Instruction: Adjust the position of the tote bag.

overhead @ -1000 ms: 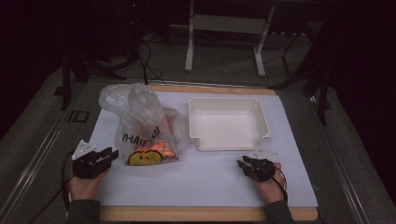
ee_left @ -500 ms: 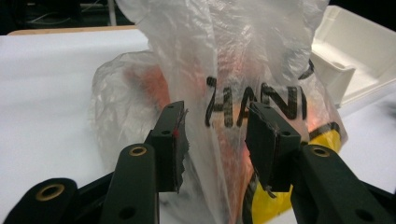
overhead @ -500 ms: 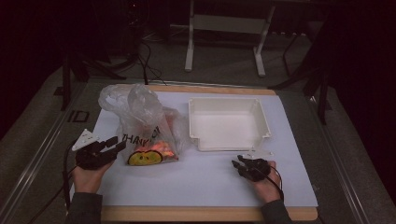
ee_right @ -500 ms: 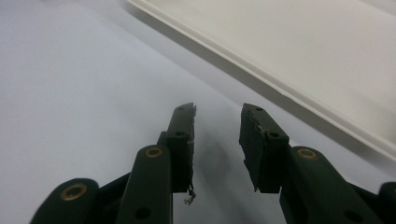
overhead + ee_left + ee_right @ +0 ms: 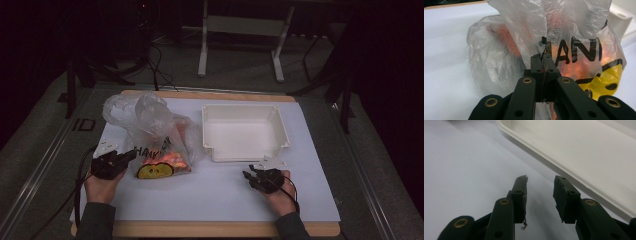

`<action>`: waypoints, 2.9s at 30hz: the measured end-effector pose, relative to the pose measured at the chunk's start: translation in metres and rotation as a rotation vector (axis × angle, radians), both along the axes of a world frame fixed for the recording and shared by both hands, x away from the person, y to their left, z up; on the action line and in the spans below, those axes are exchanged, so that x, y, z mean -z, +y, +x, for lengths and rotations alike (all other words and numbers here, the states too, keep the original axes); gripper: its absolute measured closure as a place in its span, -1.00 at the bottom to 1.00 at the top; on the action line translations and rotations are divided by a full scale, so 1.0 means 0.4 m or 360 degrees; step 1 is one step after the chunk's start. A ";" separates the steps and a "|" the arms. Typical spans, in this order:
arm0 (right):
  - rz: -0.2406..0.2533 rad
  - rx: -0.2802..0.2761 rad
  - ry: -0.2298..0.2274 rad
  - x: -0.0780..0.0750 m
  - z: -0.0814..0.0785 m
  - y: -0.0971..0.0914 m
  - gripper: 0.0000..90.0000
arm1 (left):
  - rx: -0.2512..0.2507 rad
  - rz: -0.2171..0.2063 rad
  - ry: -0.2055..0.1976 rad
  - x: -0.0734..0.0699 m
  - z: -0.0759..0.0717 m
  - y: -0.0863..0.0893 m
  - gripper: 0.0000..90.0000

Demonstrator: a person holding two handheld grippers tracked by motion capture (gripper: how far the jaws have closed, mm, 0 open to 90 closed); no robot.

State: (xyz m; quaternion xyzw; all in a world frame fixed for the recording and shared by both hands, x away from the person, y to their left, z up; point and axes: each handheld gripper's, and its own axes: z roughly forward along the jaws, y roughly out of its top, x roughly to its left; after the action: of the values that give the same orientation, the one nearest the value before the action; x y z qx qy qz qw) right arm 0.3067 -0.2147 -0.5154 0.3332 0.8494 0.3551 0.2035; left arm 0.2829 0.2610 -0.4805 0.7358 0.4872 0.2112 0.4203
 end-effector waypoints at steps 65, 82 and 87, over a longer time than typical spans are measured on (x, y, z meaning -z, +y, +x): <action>0.0336 -0.0494 0.0088 -0.098 0.113 0.421 0.34 | 0.0003 0.0044 0.0001 0.065 -0.059 0.005 0.99; 0.0246 -0.0514 0.0074 -0.065 0.067 0.361 1.00 | -0.0024 0.0041 0.0075 0.098 -0.108 0.027 1.00; 0.0234 -0.0489 0.0104 -0.043 0.063 0.343 1.00 | -0.0007 0.0035 0.0104 0.112 -0.107 0.027 1.00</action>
State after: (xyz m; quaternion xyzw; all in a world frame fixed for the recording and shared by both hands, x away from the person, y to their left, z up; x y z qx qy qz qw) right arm 0.3319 -0.0776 -0.4982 0.2248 0.8683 0.4321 0.0943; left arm 0.2400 0.2718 -0.5252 0.7458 0.5000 0.1933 0.3955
